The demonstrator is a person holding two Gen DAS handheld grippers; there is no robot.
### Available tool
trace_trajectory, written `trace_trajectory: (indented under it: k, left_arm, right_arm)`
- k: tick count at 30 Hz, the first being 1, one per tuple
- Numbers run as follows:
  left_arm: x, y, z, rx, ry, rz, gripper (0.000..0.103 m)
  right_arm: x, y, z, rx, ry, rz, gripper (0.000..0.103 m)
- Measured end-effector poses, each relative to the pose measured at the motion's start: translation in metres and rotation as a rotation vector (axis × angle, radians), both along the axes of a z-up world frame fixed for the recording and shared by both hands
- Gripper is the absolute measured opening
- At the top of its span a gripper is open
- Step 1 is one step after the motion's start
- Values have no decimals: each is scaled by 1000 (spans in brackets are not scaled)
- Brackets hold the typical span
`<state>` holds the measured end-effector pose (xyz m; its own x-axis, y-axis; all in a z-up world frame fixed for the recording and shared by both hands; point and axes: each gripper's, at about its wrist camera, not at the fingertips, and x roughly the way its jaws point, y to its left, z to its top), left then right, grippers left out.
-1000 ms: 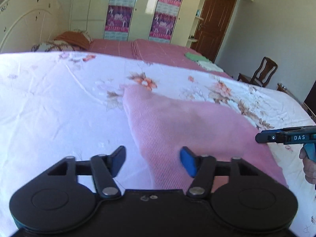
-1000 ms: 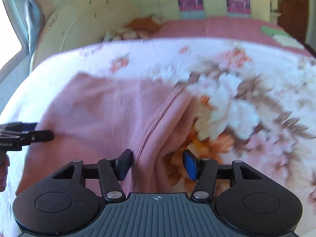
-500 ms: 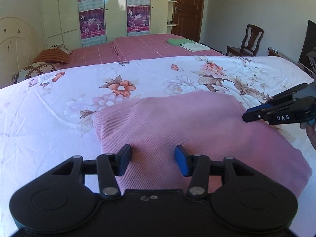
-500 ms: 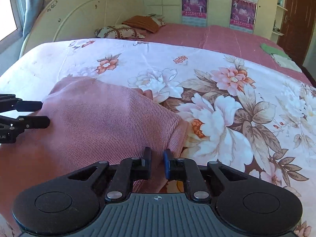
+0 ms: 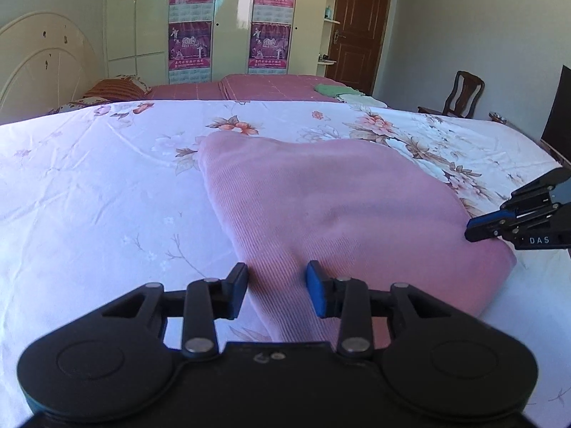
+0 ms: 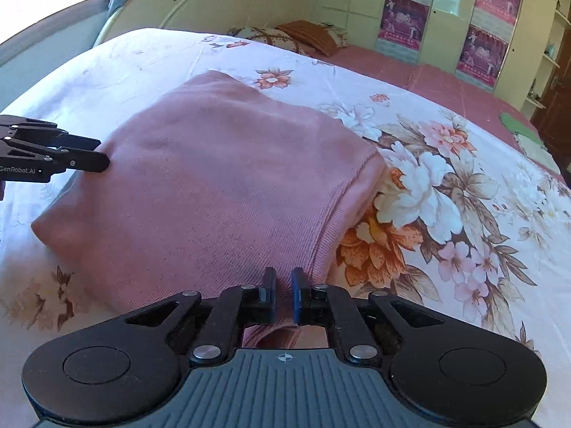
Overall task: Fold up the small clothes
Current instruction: 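Release the folded sweatshirt and lift both grippers away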
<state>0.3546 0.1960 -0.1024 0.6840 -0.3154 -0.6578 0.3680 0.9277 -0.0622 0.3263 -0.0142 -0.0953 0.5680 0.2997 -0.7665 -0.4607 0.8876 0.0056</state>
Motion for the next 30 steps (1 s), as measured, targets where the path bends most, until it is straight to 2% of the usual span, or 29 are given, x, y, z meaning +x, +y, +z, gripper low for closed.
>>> trace_trajectory:
  k: [6,12,17,18,21,22,24,30]
  left_arm:
    - [-32,-9,-9,44,51,11,35]
    - [-60,-10,-15,33,53,99,37]
    - [-76,-17,-10,64,51,155,40]
    - [-82,-18,-7,68,48,166,44]
    - [-106,-22,0,70,30,195,70]
    - [-117,-24,3,69,18,203,74]
    - [-139,-29,9,67,4,218,88]
    - [-207,-56,37,49,-30,249,95]
  right_arm:
    - [-11,-5,0,-40,-6,1,5]
    - [-21,-13,0,-20,4,-26,5]
    - [-30,-15,-4,0,-6,-60,5]
    - [-33,-18,-4,1,-2,-72,5]
    - [-44,-28,-15,-46,78,-163,5]
    - [-54,-33,-14,-23,76,-183,5]
    - [-82,-45,-4,55,59,-218,5]
    - [-162,-56,37,189,27,-239,5]
